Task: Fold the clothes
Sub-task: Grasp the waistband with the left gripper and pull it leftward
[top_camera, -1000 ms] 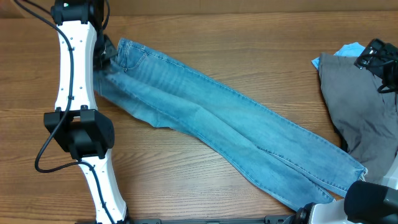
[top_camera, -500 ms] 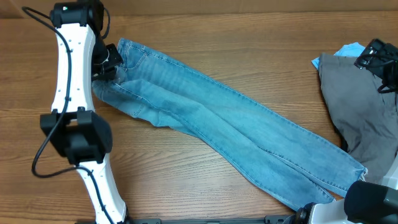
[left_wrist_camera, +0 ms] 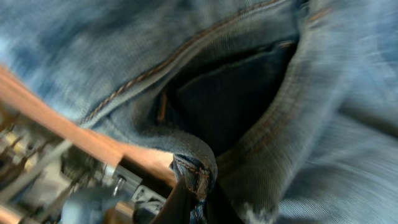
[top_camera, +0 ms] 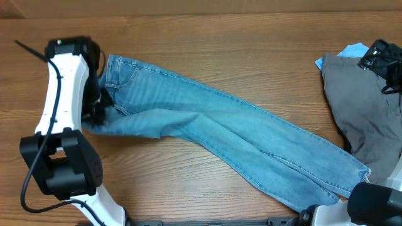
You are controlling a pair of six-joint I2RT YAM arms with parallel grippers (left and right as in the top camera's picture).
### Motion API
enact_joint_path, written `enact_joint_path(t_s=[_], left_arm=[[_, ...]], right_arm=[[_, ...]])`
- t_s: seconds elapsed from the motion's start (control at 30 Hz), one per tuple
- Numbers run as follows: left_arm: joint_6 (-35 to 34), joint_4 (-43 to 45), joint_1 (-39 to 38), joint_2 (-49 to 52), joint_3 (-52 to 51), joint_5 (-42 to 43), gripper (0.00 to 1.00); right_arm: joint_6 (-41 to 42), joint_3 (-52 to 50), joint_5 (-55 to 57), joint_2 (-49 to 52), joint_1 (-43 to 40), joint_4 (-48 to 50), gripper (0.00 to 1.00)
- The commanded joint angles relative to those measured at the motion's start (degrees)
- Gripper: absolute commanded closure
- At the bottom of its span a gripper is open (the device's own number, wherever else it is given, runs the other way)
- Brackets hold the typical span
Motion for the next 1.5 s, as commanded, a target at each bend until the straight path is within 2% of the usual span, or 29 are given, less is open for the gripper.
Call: enact_joint_path(t_s=[0.0, 0.03, 0.07, 0.1, 0.17, 0.2, 0.33, 0.43, 0.6, 0.8, 0.83, 0.93, 0.97, 1.0, 1.13, 1.27, 1.47], left_arm=[[-1.4, 1.7, 3.0, 0.2, -8.2, -1.5, 0.87], [-1.4, 2.2, 3.7, 0.2, -9.7, -1.6, 0.77], [-1.2, 2.6, 4.4, 0.2, -10.8, -1.8, 0.5], [-1.2, 2.7, 5.0, 0.2, -11.3, -2.7, 0.32], [-1.2, 1.9, 6.0, 0.2, -11.3, -4.6, 0.08], [-1.2, 1.1, 6.4, 0.2, -11.2, -5.6, 0.0], [-1.2, -0.9, 7.7, 0.2, -10.1, -6.6, 0.0], [-1.1, -4.1, 7.8, 0.2, -4.0, -6.3, 0.01], [3.7, -3.3, 7.6, -2.5, 8.9, 2.2, 0.01], [16.3, 5.9, 7.9, -1.9, 10.3, 2.2, 0.0], [17.7, 6.4, 7.9, -1.6, 10.3, 2.3, 0.02], [27.1, 8.0, 8.0, -0.4, 10.3, 7.7, 0.2], [31.0, 7.9, 8.4, 0.5, 10.3, 10.9, 0.2], [31.8, 7.6, 8.9, 1.3, 10.3, 11.6, 0.18], [31.8, 6.6, 11.9, 4.7, 10.3, 11.7, 0.01], [34.4, 5.7, 15.1, 8.6, 10.3, 15.8, 0.01], [37.6, 6.5, 16.1, 13.8, 10.3, 17.2, 0.0]], right_arm=[[0.0, 0.3, -0.3, -0.3, 0.2, 0.2, 0.0], [0.0, 0.3, -0.3, -0.3, 0.2, 0.2, 0.0], [0.0, 0.3, -0.3, -0.3, 0.2, 0.2, 0.0], [0.0, 0.3, -0.3, -0.3, 0.2, 0.2, 0.0], [0.0, 0.3, -0.3, -0.3, 0.2, 0.2, 0.0], [0.0, 0.3, -0.3, -0.3, 0.2, 0.2, 0.0], [0.0, 0.3, -0.3, -0.3, 0.2, 0.2, 0.0], [0.0, 0.3, -0.3, -0.3, 0.2, 0.2, 0.0], [0.0, 0.3, -0.3, -0.3, 0.2, 0.2, 0.0], [0.0, 0.3, -0.3, -0.3, 0.2, 0.2, 0.0], [0.0, 0.3, -0.3, -0.3, 0.2, 0.2, 0.0], [0.0, 0.3, -0.3, -0.3, 0.2, 0.2, 0.0], [0.0, 0.3, -0.3, -0.3, 0.2, 0.2, 0.0], [0.0, 0.3, -0.3, -0.3, 0.2, 0.2, 0.0], [0.0, 0.3, -0.3, -0.3, 0.2, 0.2, 0.0], [0.0, 0.3, -0.3, -0.3, 0.2, 0.2, 0.0], [0.0, 0.3, -0.3, -0.3, 0.2, 0.2, 0.0]])
